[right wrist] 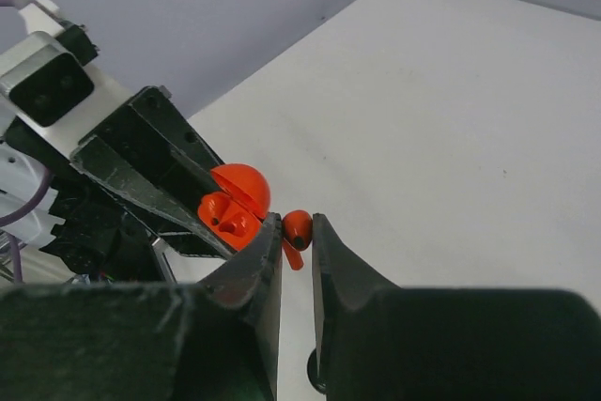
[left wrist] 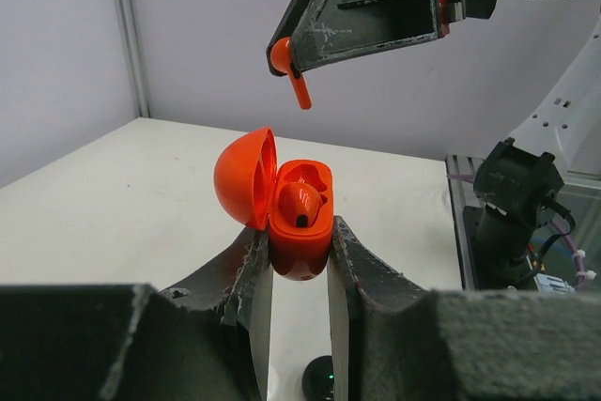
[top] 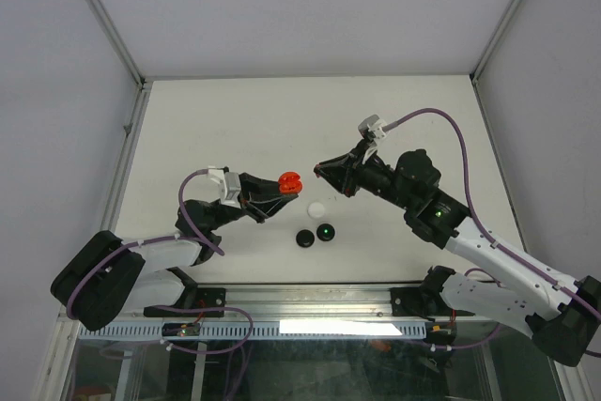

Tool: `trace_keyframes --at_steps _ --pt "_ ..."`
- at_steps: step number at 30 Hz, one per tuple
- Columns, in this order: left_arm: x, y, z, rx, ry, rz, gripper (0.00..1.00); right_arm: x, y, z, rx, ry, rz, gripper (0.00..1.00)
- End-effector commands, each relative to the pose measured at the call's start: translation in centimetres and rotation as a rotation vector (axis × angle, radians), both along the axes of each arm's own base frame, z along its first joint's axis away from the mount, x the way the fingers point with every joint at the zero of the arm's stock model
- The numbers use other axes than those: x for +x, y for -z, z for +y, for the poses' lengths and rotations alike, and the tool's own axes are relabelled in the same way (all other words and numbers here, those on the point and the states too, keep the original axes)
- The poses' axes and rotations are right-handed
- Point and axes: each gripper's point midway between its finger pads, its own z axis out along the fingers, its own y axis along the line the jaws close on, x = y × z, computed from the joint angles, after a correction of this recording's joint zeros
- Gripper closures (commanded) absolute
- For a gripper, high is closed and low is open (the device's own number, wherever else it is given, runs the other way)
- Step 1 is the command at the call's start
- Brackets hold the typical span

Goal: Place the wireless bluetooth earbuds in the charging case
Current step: Place the earbud in the charging case.

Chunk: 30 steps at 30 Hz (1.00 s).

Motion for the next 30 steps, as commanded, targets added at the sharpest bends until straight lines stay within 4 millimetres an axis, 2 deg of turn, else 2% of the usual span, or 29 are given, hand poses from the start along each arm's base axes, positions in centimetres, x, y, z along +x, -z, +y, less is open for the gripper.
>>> trace_keyframes --at_steps 1,11,30 --pt "-0.4 -2.2 -0.2 -0.047 0.050 -0.025 0.94 -1.6 -4.3 1.2 0.145 -0.083 -0.112 0.88" --pt "-0.6 -2.5 -0.6 -0.066 0.084 0.002 0.94 -3.0 -4.3 3.1 0.178 -0.160 -0.122 0.88" --pt "-1.0 -3.6 -0.4 -0.103 0.102 0.007 0.95 -3.0 -1.8 4.9 0.122 -0.189 -0.093 0.88"
